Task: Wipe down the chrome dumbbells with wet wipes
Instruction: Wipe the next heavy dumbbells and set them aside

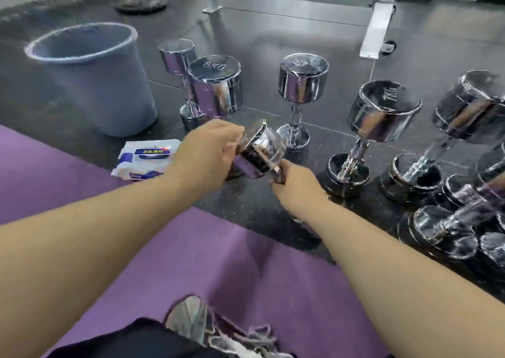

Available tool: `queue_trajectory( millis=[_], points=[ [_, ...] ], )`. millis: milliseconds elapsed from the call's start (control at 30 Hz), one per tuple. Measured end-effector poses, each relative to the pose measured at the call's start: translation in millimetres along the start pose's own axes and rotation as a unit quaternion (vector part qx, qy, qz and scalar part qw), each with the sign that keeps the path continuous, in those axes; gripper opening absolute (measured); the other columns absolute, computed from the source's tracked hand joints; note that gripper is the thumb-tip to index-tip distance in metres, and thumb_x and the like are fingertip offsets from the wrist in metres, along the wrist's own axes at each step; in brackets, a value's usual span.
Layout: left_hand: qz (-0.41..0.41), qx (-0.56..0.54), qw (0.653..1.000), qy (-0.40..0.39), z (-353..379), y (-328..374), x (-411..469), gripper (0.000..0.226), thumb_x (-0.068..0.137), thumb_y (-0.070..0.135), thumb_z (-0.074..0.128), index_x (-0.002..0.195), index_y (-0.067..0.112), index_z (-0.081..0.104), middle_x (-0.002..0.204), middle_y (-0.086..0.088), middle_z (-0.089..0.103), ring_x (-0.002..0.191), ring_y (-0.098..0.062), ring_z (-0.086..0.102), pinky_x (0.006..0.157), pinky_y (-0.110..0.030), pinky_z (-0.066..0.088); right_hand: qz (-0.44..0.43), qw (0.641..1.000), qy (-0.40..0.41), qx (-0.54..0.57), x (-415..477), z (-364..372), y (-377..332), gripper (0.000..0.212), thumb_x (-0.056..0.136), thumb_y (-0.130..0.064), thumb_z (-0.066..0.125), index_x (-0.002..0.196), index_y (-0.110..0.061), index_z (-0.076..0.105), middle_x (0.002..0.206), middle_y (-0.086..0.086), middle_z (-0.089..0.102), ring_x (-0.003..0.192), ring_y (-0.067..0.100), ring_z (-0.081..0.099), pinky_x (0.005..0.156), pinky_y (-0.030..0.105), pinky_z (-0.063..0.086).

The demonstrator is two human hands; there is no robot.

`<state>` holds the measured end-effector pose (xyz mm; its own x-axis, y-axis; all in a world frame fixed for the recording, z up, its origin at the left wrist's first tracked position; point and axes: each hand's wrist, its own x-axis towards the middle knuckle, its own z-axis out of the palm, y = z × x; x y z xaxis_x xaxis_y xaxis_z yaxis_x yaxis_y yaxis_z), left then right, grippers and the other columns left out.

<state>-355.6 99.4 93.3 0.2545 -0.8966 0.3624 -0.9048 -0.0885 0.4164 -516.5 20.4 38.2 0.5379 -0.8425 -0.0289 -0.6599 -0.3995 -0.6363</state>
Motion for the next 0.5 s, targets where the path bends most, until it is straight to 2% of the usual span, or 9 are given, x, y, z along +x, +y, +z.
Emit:
queue_trajectory(
  millis=[67,200,267,367,433,500],
  points=[
    [-0.015,-0.013,1.000,0.008,5.1,-19.5,-15.8,0.032,0.093,0.000,0.050,0.117,0.005,0.069,0.122,-0.011,0.066,0.114,-0.028,0.059,0.091,-0.011,0.029,-0.016,0.999,-0.010,-0.027,7.1,11.9,-3.9,0.011,0.086,-0.010,0.058,0.094,-0.017,0.060,0.095,0.011,0.066,0.097,0.033,0.058,0.068,0.027,0.029],
    [-0.119,-0.051,0.991,0.033,15.0,-43.3,-32.3,0.031,0.097,0.009,0.052,0.124,0.014,0.067,0.121,-0.003,0.065,0.115,-0.022,0.056,0.092,-0.019,0.034,-0.039,0.990,-0.067,-0.115,12.9,45.9,-11.0,0.014,0.083,-0.008,0.056,0.075,-0.016,0.047,0.081,0.006,0.055,0.093,0.033,0.057,0.064,0.029,0.031],
    [-0.143,-0.056,0.988,0.025,21.9,-49.6,-37.0,0.036,0.094,0.009,0.053,0.127,0.017,0.064,0.128,-0.001,0.062,0.119,-0.018,0.054,0.096,-0.016,0.031,-0.033,0.979,-0.104,-0.173,13.9,61.6,-16.4,0.006,0.084,-0.008,0.053,0.085,-0.013,0.056,0.094,0.010,0.061,0.099,0.034,0.059,0.067,0.028,0.035],
    [-0.122,-0.045,0.991,-0.034,39.1,-61.0,-40.2,0.040,0.086,0.005,0.053,0.122,0.016,0.066,0.127,0.000,0.060,0.119,-0.017,0.052,0.096,-0.010,0.028,-0.021,0.966,-0.129,-0.222,18.3,73.4,-21.9,0.009,0.084,-0.008,0.052,0.089,-0.015,0.055,0.105,0.012,0.064,0.101,0.034,0.060,0.069,0.028,0.038],
    [-0.086,-0.015,0.993,-0.080,50.9,-60.3,-39.5,0.039,0.084,0.014,0.045,0.113,0.015,0.071,0.122,-0.001,0.064,0.116,-0.024,0.055,0.101,-0.027,0.038,-0.055,0.953,-0.152,-0.258,17.7,70.0,-25.9,0.013,0.085,-0.009,0.052,0.097,-0.013,0.056,0.110,0.014,0.063,0.103,0.034,0.059,0.070,0.029,0.038],
    [-0.023,0.070,0.990,-0.122,61.5,-54.6,-32.0,0.049,0.078,0.022,0.035,0.107,0.016,0.073,0.117,-0.001,0.068,0.111,-0.029,0.058,0.093,-0.040,0.046,-0.112,0.930,-0.144,-0.319,16.9,55.2,-28.7,0.024,0.088,-0.014,0.052,0.111,-0.010,0.058,0.117,0.014,0.060,0.110,0.034,0.056,0.078,0.034,0.039]
  ],
)
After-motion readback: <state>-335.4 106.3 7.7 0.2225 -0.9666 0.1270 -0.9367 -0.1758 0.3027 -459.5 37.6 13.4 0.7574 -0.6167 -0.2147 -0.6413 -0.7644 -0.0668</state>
